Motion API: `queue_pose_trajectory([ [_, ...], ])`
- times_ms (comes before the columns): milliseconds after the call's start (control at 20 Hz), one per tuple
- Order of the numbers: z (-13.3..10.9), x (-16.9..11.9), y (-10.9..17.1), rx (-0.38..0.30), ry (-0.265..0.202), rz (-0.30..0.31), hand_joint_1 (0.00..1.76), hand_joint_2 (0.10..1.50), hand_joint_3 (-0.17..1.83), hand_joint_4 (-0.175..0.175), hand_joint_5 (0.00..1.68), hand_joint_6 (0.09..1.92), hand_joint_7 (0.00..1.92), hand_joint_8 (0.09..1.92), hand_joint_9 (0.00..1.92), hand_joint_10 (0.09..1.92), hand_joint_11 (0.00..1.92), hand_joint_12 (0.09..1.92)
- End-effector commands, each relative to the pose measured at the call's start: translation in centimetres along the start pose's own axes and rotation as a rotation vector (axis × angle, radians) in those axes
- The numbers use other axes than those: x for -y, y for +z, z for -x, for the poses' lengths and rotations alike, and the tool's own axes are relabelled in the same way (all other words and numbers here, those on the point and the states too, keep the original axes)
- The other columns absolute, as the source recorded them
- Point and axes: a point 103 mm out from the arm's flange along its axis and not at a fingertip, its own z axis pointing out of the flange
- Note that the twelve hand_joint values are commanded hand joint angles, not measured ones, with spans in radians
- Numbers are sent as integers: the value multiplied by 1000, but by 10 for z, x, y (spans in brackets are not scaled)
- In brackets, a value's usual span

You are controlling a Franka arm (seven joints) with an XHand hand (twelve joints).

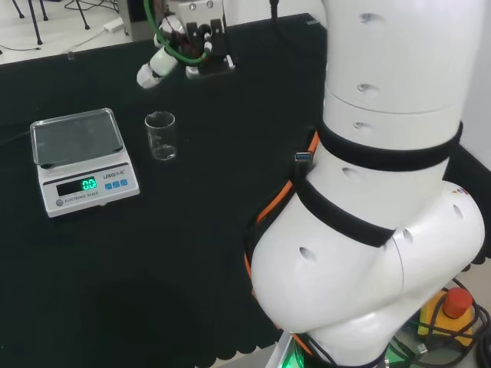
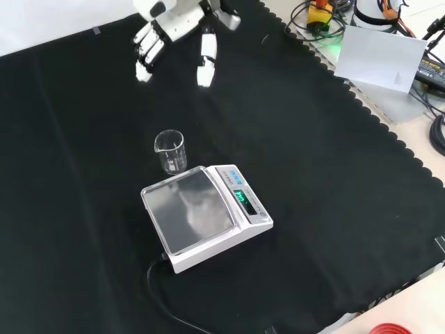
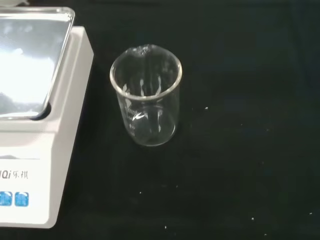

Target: Pick up the beaker.

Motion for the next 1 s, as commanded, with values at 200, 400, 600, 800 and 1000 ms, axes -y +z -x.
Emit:
queue_pose_trajectory([
  [200, -9, -35, 35, 27, -12, -63, 565, 644, 150, 49, 248, 87, 133, 650, 329, 804, 135, 1515],
  [400, -7, -49, 40, 28, 3, -76, 564, 643, 146, 50, 194, 87, 116, 646, 321, 805, 124, 1517],
  [600, -5, -62, 45, 41, 14, -90, 561, 641, 140, 54, 115, 87, 94, 642, 306, 807, 115, 1521],
  [800, -2, -73, 57, 44, 21, -111, 556, 636, 134, 58, 83, 87, 80, 640, 297, 811, 112, 1523],
  [1000, -3, -79, 76, 60, 4, -158, 547, 628, 127, 62, 72, 87, 75, 641, 292, 815, 109, 1525],
])
